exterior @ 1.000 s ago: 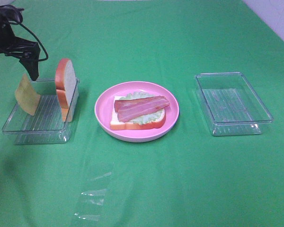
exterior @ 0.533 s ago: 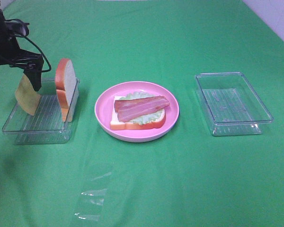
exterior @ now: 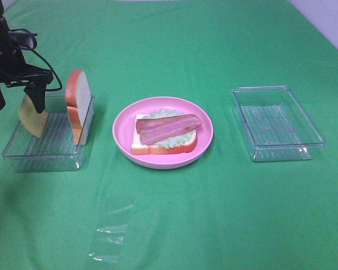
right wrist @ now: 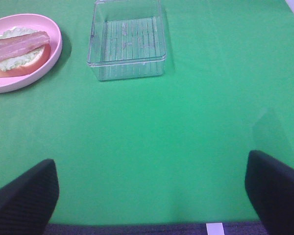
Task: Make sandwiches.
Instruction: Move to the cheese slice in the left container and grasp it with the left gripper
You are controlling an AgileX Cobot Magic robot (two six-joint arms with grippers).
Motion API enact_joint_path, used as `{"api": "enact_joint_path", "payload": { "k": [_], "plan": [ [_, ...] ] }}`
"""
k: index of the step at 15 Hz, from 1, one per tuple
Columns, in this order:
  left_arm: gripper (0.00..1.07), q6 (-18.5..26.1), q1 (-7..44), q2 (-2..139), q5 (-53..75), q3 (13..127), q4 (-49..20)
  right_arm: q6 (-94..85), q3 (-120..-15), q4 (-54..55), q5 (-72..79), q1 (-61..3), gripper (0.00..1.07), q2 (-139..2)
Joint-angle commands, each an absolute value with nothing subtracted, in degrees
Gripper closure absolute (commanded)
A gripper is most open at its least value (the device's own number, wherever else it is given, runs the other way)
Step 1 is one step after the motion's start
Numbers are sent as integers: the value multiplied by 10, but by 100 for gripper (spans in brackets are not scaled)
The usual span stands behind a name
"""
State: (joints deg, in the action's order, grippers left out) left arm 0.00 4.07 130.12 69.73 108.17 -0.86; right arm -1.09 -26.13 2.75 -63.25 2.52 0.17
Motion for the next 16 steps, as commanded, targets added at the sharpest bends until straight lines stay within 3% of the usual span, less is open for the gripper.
{"api": "enact_joint_path", "payload": {
  "k": [1,5,11,13,16],
  "plan": [
    [39,0,43,1303,729,1084,-9,-16,-259,28,-629,25,9,19],
    [60,0,43,1303,727,1084,-7,-16,-259,28,-629,25,9,19],
    [60,-4,43,1303,722,1084,0,-16,-259,28,-629,25,9,19],
    [65,-4,43,1303,720,1084,0,-16,-259,28,-629,25,9,19],
    [87,-4,43,1303,720,1084,0,-16,-259,28,-629,25,9,19]
  ]
}}
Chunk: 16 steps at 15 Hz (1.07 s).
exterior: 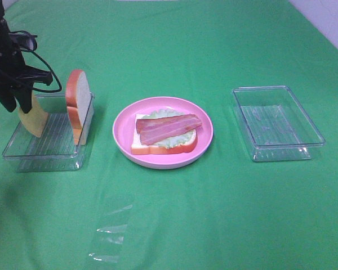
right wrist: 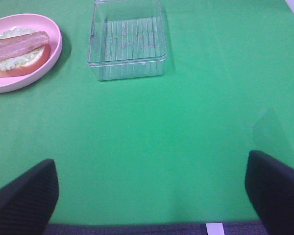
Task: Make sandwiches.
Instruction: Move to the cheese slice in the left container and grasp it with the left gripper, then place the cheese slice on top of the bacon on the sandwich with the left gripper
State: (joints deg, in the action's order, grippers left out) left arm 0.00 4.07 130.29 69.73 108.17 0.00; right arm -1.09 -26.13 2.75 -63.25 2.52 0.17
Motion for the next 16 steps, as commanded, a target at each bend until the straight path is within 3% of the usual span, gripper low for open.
{"api": "enact_joint_path", "payload": {
  "k": [1,3,4,10,16],
  "plan": [
    [93,-4,43,1303,719,1084,0,-16,-259,28,-629,25,9,19],
    [106,-4,43,1303,719,1084,0,-16,-259,28,-629,25,9,19],
    [107,-4,43,1303,719,1084,0,-16,-259,28,-629,25,9,19],
    [107,-3,43,1293,741,1084,0,-16,-259,28,-629,25,9,19],
    [107,-6,43,1157,755,1085,0,-16,-259,28,-629,25,9,19]
  ]
}}
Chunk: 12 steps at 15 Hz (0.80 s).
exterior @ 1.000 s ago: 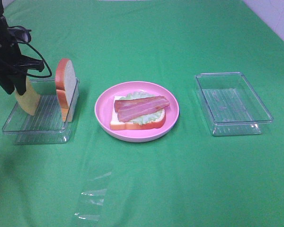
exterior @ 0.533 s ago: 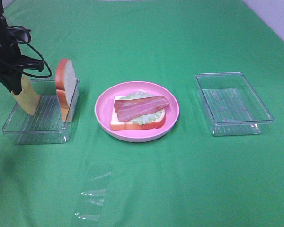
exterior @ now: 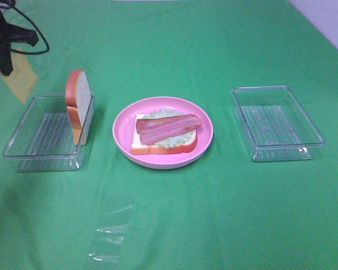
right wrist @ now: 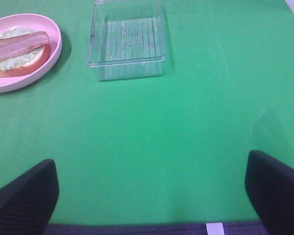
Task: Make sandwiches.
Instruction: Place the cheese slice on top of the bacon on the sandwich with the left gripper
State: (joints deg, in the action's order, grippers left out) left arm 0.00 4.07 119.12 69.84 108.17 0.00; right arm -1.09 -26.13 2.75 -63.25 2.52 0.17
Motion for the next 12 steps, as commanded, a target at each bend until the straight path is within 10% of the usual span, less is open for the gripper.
{"api": "enact_joint_path", "payload": {
  "k": [1,12],
  "plan": [
    [107,-6,44,1130,755,1087,-10,-16,-259,28,-629,25,9,19],
    [107,115,168,1129,705,1130,-364,-16,-259,28,-629,25,9,19]
  ]
}}
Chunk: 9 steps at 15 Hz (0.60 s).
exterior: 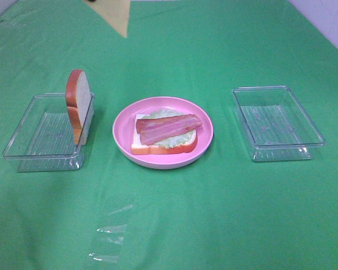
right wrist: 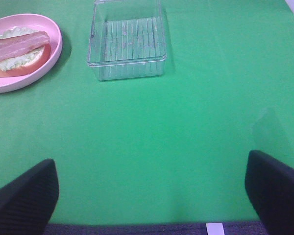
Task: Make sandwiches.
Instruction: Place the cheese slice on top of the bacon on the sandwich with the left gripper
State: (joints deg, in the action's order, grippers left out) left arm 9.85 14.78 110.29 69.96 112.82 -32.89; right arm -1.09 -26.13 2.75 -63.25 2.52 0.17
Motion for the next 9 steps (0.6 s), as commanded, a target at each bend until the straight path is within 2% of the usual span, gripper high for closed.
{"api": "enact_joint_path", "payload": {
  "k": [1,5,9],
  "plan": [
    [107,120,184,1154,705,1130,-376,-16,-259,28,-629,25,9,19],
    [107,150,238,1247,678,1130,-383,-16,-259,28,-629,25,9,19],
    [107,150,262,1298,627,1130,-383,-16,-259,28,-629,25,9,19]
  ]
}}
